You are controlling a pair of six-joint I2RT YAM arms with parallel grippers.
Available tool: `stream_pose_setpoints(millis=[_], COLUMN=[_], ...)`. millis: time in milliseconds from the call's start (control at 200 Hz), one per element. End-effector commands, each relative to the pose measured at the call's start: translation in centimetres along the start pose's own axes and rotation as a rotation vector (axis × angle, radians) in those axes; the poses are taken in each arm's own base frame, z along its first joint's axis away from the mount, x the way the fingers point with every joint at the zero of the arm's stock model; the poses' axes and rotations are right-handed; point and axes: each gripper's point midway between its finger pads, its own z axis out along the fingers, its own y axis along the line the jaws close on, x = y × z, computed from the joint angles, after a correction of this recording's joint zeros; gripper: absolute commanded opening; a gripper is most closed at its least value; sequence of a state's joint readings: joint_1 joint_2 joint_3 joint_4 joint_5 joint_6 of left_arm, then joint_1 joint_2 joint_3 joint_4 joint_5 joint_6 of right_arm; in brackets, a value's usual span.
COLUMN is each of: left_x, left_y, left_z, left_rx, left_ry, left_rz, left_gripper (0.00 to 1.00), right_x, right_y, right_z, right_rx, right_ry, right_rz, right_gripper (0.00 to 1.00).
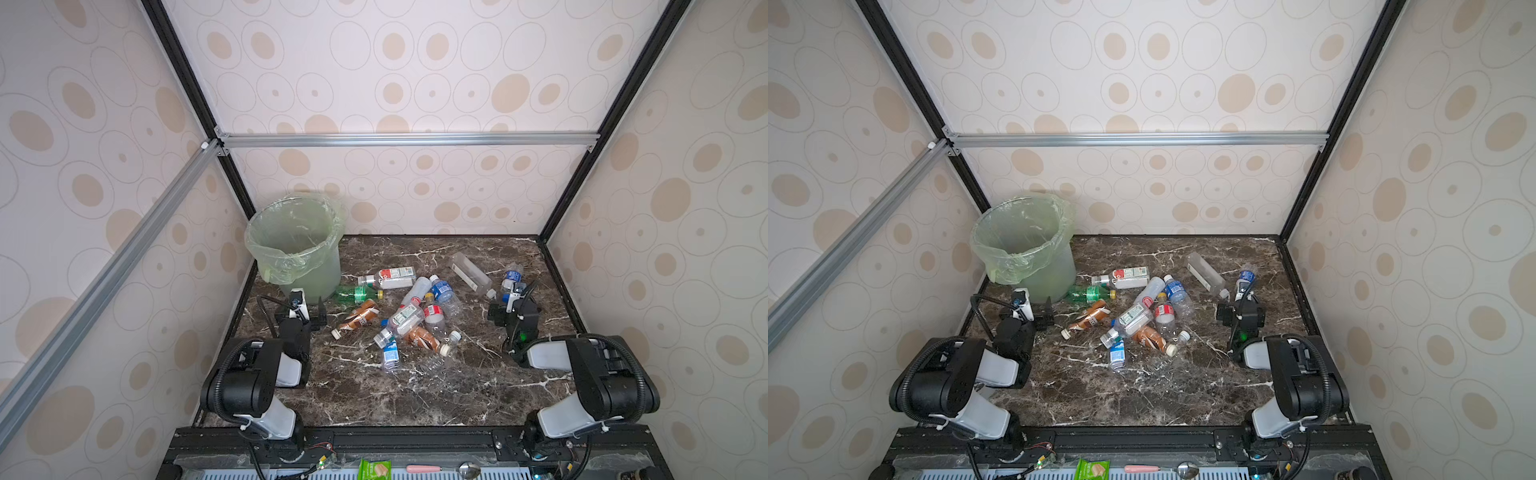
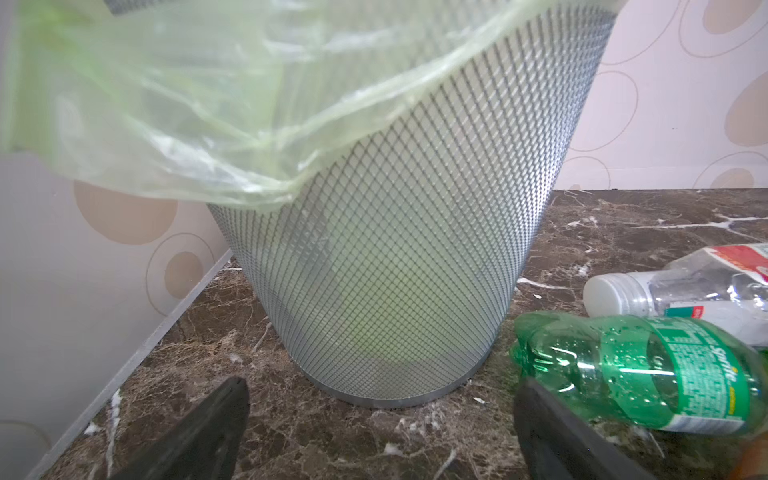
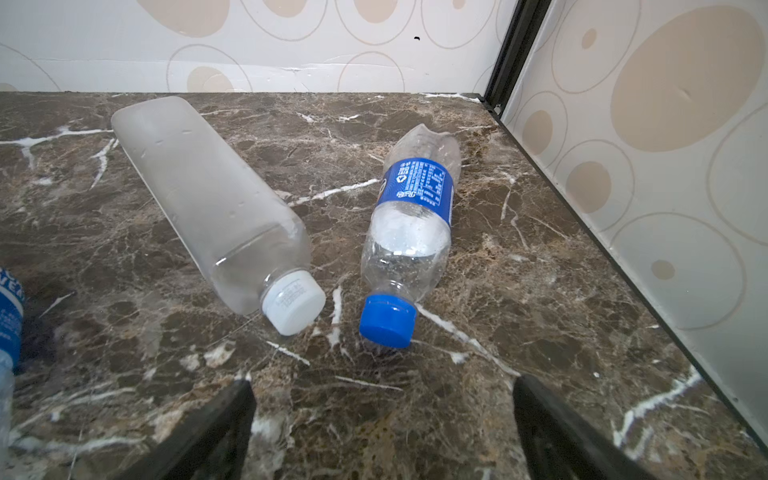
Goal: Throw the plastic bottles in the bin
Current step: Pick up the plastic bottle from the top-right of the table.
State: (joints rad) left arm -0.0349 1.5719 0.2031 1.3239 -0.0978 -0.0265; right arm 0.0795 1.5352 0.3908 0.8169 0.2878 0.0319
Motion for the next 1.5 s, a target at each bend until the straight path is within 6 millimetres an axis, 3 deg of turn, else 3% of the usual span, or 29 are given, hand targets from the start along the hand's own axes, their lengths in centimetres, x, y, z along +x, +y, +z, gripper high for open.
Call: stream_pose_setpoints(millis=[0,895,1170,1250,1375,1495], left_x=[-1.4,-1.4,-3.6,-4.3,-5.2,-6.5], left_y=[-0.5,0.3,2.1,2.6,3.0,3.6], left_z=[0.2,0.4,-1.9,-2.7,-4.0,-5.5], left_rx=[0.021,-0.026,-0.120,-0.165,-0.216,-0.244], left_ry=[-0.057,-0.049,-0.115,-0.139,-0.149,-0.186], left_rz=[0.026,0.010,-0.028,-0.033,-0.049,-0.153], left_gripper=[0.99,0.99,0.99,0.99,0.99,0.99], right_x=[-1.0,-0.9,-2.0,-2.6,-3.4,-4.6], right_y=[0.3,0.3,-0.2,-1.1,-4.2,-6.3], right_z=[0.2,0.2,-0.5,-1.0,-2.4,-4.4], right_rx=[-0.006,-0.005,0.020,0.088,0.269,0.385], right_ry=[-0.031,-0.031,-0.049,-0.031,0.059,0.120], right_rz=[-0.005,-0.008,-0.004,-0.003,0.074,0.186], right_gripper=[1.00,1.00,1.00,1.00,1.00,1.00])
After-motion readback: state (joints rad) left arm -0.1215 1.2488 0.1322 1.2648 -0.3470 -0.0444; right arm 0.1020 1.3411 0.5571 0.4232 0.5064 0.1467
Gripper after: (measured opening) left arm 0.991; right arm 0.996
